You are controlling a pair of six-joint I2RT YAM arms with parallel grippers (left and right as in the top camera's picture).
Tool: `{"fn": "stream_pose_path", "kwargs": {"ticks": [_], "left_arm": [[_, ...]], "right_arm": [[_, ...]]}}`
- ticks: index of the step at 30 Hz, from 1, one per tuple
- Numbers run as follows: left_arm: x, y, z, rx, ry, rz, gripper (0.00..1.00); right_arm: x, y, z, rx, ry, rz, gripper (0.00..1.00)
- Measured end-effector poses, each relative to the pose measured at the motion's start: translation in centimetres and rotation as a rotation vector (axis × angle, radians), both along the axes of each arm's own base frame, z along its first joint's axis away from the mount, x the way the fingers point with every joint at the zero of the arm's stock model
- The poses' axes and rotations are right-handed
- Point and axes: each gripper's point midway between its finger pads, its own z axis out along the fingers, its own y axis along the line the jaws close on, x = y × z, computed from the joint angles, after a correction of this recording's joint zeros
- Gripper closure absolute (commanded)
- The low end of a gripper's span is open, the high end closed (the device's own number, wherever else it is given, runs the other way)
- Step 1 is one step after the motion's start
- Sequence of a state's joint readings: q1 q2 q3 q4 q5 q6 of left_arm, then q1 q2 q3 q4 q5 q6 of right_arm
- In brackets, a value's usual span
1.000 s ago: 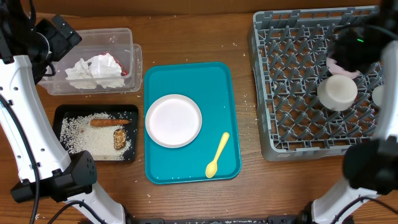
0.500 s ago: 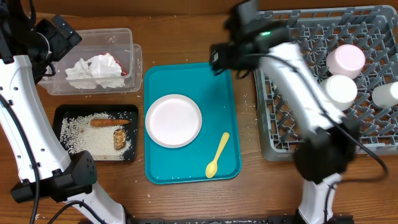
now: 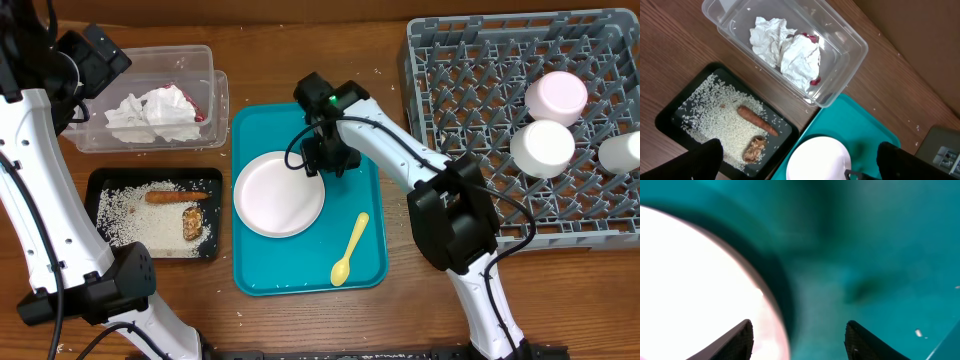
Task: Sort waste into correct bins and load items into the dishwasher
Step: 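Move the right gripper back over the white plate on the tray, then grasp the white plate rim with the right gripper and lift it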
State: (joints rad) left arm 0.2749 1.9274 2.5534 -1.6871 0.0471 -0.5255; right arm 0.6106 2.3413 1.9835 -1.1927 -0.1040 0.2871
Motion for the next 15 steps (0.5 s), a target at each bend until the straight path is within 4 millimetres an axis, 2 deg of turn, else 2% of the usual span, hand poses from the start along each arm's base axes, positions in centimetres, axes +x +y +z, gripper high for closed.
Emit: {"fn": "stream_pose_path", "kwargs": {"ticks": [9,13,15], "left_arm": [[0.0,0.0,0.0,0.000,0.000,0.000,0.00],[0.0,0.0,0.0,0.000,0.000,0.000,0.00],[0.0,0.0,0.0,0.000,0.000,0.000,0.00]], "right_arm": [[-0.1,0.4,-0.6,0.010,-0.005,0.000,0.61],[-0.8,0.1,-1.2,0.002,0.024,-0.010,0.67],[-0.9,0.2,-1.2,0.007,0.029,-0.015,0.79]]}}
